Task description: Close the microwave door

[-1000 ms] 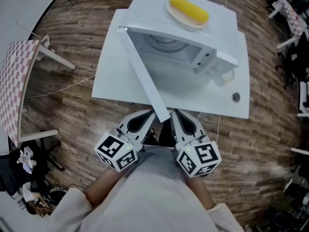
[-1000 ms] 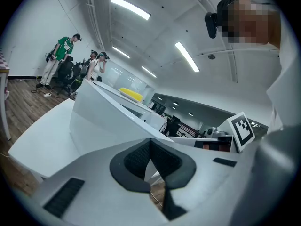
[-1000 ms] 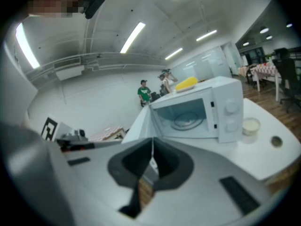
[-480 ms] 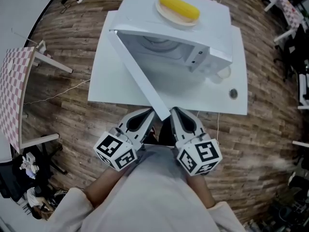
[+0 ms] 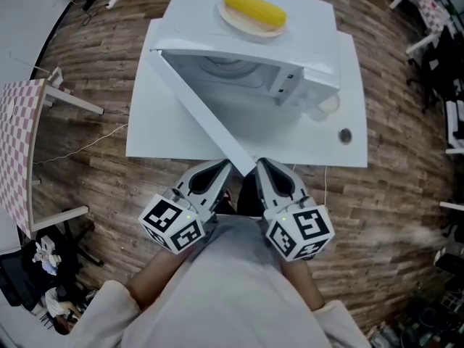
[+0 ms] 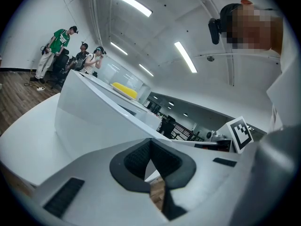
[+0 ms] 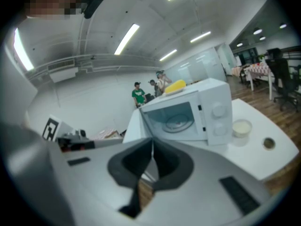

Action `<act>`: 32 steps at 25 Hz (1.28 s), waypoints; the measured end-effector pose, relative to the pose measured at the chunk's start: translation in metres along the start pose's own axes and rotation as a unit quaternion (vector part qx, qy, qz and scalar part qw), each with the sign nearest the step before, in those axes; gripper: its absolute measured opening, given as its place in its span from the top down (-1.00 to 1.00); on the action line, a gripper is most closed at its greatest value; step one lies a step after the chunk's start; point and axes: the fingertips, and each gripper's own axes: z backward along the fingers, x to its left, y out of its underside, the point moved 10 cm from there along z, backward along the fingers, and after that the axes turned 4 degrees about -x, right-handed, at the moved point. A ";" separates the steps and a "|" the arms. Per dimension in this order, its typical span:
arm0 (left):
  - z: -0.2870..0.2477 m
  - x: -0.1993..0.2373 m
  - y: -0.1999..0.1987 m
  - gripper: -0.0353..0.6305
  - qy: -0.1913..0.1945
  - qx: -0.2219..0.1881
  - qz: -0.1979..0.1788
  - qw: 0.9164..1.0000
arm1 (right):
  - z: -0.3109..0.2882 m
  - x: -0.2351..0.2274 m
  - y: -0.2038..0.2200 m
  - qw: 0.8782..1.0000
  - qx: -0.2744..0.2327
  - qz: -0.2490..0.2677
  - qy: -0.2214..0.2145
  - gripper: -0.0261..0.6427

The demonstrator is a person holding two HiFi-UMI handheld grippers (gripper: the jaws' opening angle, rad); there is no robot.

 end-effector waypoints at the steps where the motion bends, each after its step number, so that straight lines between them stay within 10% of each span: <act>1: -0.002 0.000 -0.001 0.83 0.001 0.001 0.000 1.000 | 0.000 -0.002 -0.001 1.000 -0.001 0.000 0.001 0.85; 32: -0.064 -0.006 -0.004 0.84 0.015 0.007 0.012 1.000 | 0.001 -0.051 -0.025 1.000 -0.007 -0.011 0.012 0.85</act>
